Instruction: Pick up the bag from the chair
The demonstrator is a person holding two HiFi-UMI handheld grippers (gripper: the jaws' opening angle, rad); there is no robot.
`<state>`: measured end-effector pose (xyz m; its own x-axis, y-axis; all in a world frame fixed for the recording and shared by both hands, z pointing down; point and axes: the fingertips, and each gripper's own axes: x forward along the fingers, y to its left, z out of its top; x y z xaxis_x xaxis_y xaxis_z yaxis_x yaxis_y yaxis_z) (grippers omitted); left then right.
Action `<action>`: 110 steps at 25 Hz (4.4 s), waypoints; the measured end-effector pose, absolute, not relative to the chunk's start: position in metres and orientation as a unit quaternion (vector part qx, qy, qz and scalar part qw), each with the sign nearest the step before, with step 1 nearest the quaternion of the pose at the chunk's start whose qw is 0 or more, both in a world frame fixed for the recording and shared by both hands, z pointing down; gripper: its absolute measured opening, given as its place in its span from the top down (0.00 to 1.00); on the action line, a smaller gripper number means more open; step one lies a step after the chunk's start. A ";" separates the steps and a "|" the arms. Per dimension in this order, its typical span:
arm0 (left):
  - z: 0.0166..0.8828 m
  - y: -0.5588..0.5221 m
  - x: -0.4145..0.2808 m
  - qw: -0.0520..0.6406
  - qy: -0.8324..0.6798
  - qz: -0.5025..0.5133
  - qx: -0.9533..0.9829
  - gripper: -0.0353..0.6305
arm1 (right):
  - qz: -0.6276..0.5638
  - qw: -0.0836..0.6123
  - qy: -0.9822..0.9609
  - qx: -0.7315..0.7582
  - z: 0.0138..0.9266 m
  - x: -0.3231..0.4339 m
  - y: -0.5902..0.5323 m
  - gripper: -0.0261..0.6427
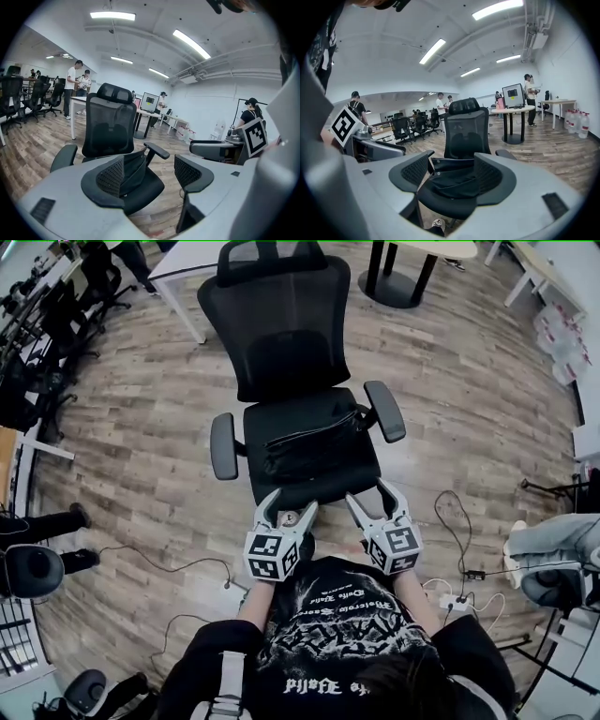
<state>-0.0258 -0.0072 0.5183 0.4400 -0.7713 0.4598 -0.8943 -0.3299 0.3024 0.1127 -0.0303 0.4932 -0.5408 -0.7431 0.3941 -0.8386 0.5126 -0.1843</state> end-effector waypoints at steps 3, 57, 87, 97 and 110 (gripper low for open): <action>0.517 -0.037 -0.042 0.259 -0.503 0.122 0.816 0.43 | 0.180 0.136 -0.853 0.470 0.493 0.097 -0.058 0.48; 0.700 -0.205 -0.120 0.392 -0.544 0.238 0.702 0.43 | 0.229 0.306 -0.851 0.361 0.687 0.115 -0.289 0.48; 0.818 -0.247 -0.119 0.410 -0.397 0.302 0.764 0.43 | 0.233 0.336 -0.869 0.277 0.802 0.076 -0.343 0.31; 0.829 -0.265 -0.089 0.436 -0.371 0.257 0.779 0.44 | 0.217 0.321 -0.886 0.255 0.806 0.069 -0.358 0.33; 0.827 -0.267 -0.098 0.455 -0.410 0.248 0.751 0.73 | 0.245 0.319 -0.884 0.240 0.800 0.062 -0.362 0.52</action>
